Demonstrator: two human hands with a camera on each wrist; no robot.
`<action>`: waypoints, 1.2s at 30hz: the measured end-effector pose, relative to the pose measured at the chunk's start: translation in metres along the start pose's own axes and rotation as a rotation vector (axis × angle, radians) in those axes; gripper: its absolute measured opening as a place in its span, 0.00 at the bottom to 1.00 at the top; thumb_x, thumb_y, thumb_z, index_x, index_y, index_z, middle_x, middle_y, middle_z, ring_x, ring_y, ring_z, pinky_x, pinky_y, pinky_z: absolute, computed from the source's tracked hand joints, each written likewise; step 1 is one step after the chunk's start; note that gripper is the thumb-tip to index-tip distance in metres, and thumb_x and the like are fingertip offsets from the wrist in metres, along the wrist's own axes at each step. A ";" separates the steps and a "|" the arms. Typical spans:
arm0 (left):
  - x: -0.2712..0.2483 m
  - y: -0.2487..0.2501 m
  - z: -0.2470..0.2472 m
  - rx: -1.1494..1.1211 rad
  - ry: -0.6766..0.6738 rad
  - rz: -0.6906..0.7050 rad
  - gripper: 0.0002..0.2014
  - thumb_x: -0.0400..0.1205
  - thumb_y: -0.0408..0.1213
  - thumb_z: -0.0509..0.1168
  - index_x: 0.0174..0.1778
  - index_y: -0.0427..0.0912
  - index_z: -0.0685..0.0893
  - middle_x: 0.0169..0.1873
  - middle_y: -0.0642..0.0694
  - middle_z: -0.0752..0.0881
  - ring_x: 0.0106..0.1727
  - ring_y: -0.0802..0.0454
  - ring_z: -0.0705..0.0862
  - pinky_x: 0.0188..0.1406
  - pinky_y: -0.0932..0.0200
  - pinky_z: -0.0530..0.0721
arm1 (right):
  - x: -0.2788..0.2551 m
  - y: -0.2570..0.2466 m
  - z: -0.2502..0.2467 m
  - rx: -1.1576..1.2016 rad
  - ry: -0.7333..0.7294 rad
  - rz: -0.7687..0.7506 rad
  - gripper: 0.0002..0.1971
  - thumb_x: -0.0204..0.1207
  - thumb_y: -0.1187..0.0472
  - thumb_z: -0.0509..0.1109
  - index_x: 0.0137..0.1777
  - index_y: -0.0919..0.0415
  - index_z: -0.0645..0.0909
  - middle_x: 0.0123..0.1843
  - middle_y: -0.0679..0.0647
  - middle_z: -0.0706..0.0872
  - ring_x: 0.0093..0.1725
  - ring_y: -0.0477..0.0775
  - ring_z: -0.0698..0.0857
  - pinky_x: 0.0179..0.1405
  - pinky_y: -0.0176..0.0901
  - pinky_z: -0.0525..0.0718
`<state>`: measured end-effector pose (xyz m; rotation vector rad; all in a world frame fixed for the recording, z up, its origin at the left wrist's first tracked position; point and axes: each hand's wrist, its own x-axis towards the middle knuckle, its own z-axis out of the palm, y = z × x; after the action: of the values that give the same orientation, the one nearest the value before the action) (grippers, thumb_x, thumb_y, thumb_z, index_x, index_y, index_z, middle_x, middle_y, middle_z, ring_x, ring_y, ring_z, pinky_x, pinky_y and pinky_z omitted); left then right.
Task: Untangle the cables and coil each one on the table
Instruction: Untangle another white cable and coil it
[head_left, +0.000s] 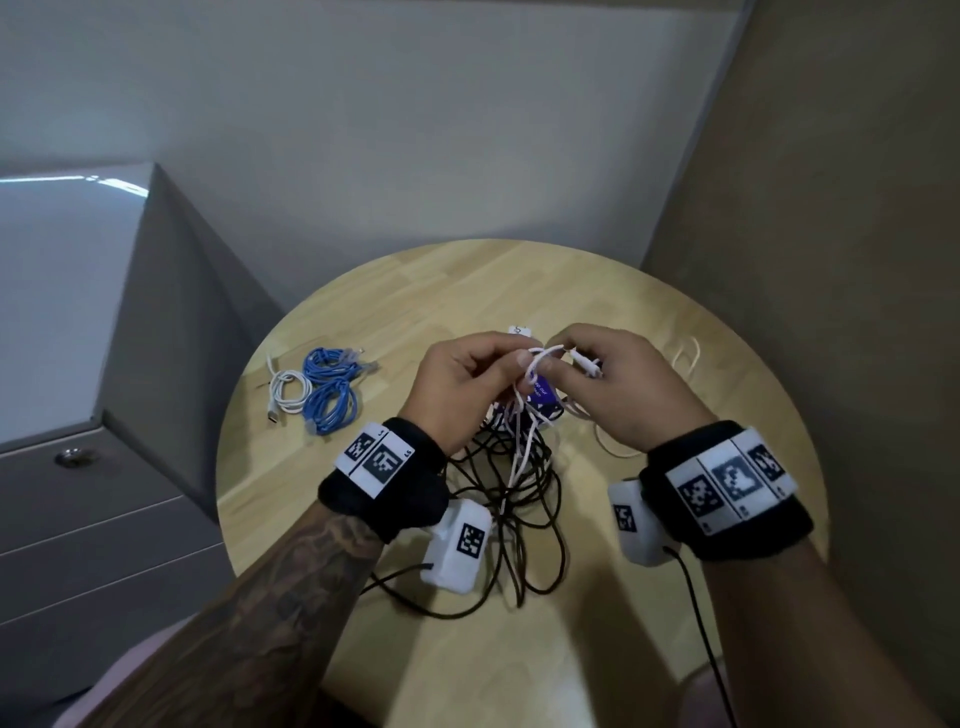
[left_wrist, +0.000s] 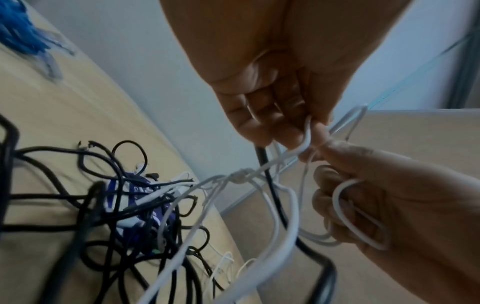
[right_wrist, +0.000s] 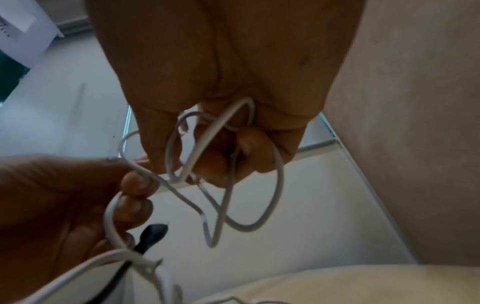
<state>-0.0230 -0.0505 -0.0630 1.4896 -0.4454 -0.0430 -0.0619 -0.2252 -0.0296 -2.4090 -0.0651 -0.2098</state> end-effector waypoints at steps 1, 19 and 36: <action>-0.001 -0.002 0.001 -0.013 -0.023 0.000 0.07 0.83 0.26 0.66 0.54 0.32 0.88 0.37 0.30 0.88 0.33 0.53 0.85 0.35 0.63 0.82 | -0.001 0.000 -0.001 0.032 0.011 -0.014 0.09 0.77 0.41 0.71 0.43 0.43 0.85 0.37 0.41 0.87 0.40 0.48 0.85 0.42 0.54 0.86; 0.009 -0.063 0.012 0.343 -0.133 -0.217 0.10 0.82 0.42 0.70 0.42 0.39 0.89 0.37 0.34 0.88 0.35 0.53 0.80 0.41 0.56 0.79 | -0.006 -0.024 -0.048 0.926 0.295 -0.029 0.06 0.80 0.56 0.69 0.42 0.48 0.77 0.29 0.54 0.75 0.26 0.49 0.69 0.23 0.39 0.67; 0.008 -0.015 0.006 0.116 -0.283 0.029 0.10 0.88 0.31 0.60 0.59 0.37 0.86 0.47 0.38 0.90 0.50 0.52 0.89 0.51 0.59 0.84 | -0.003 0.005 -0.014 -0.151 0.037 -0.104 0.17 0.82 0.40 0.66 0.69 0.32 0.78 0.41 0.44 0.85 0.46 0.46 0.84 0.46 0.46 0.82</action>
<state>-0.0137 -0.0597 -0.0750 1.5976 -0.7073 -0.2100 -0.0659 -0.2382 -0.0231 -2.5534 -0.1632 -0.3174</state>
